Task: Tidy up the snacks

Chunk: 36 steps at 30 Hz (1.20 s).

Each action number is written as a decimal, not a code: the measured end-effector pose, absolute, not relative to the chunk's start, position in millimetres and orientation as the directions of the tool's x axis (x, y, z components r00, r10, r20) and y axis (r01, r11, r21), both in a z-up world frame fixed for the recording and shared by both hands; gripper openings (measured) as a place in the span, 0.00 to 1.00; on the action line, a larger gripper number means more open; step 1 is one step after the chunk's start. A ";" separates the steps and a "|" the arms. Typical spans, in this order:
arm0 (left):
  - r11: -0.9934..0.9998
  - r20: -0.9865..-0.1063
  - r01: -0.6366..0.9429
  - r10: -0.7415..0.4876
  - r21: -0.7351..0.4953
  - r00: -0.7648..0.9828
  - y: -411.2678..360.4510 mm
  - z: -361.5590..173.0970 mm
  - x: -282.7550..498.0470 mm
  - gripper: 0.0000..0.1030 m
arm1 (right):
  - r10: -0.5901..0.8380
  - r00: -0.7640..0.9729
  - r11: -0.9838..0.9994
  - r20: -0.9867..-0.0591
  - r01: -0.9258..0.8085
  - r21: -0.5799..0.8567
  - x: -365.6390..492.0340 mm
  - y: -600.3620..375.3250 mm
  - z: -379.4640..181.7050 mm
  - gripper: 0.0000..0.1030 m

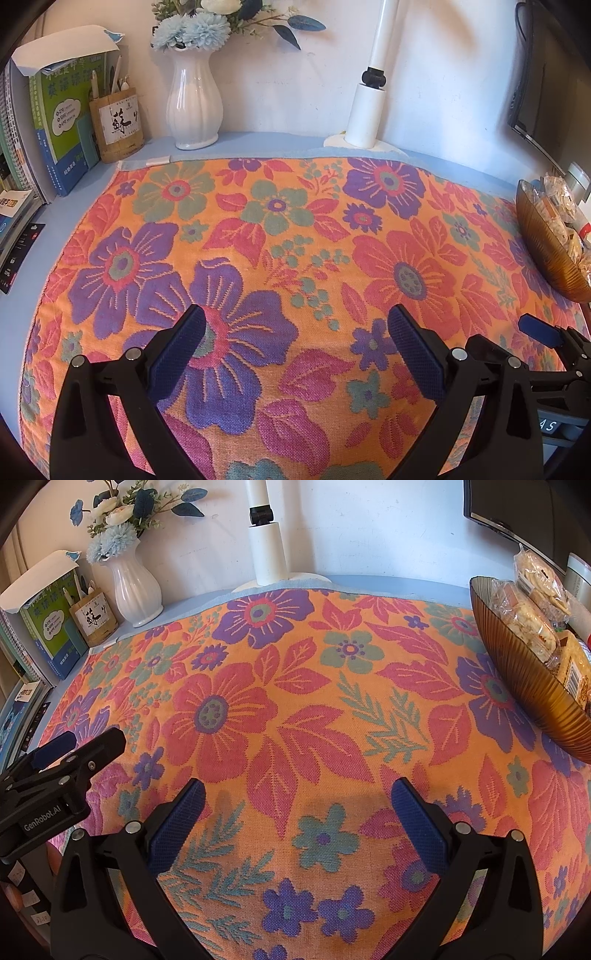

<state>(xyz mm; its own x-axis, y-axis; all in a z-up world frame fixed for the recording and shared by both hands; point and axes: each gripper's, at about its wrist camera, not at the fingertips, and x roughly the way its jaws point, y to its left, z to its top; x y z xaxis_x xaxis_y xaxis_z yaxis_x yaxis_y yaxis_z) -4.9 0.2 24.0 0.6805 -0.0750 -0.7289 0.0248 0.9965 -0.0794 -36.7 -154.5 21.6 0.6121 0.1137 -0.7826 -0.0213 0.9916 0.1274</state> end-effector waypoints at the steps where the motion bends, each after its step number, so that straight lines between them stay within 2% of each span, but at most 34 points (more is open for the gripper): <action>1: 0.997 -0.730 0.026 -0.075 -0.079 0.679 0.2 24.4 -4.8 0.95 | 0.114 0.612 0.992 -0.783 -0.021 0.127 -37.1 -154.8 21.2 0.97; 19: 0.996 -0.734 0.021 -0.076 -0.084 0.674 1.5 22.8 -2.2 0.95 | 0.110 0.613 0.993 -0.782 -0.026 0.119 -37.7 -153.8 21.9 0.97; 21: 0.997 -0.747 0.007 -0.058 -0.071 0.662 0.9 20.6 -0.9 0.95 | 0.113 0.608 0.992 -0.786 -0.028 0.121 -36.5 -153.5 21.5 0.97; 25: 1.000 -0.838 0.008 0.020 0.030 0.546 -7.6 5.6 2.0 0.95 | 0.114 0.595 0.992 -0.796 -0.030 0.119 -34.8 -153.2 19.3 0.97; 29: 0.998 -0.822 0.007 0.048 0.064 0.567 -9.6 4.6 -10.0 0.95 | 0.079 0.563 0.995 -0.823 0.005 0.099 -29.3 -154.9 13.7 0.97; 32: 0.999 -0.827 -0.001 0.027 0.032 0.562 -4.6 1.3 -8.0 0.95 | 0.032 0.548 0.999 -0.836 -0.001 0.038 -28.2 -147.2 11.4 0.97; 36: 1.000 -0.826 0.005 0.016 0.022 0.563 -3.4 0.9 -5.6 0.95 | 0.029 0.548 0.999 -0.836 -0.001 0.034 -29.1 -146.8 10.9 0.97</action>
<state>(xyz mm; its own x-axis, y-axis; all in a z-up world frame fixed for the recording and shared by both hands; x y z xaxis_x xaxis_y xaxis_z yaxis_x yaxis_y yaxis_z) -5.6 -3.4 0.9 0.5633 0.0155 -0.8261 0.0052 0.9997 0.0223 -29.1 -146.8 10.9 0.5476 0.0291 -0.8362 -0.0007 0.9994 0.0343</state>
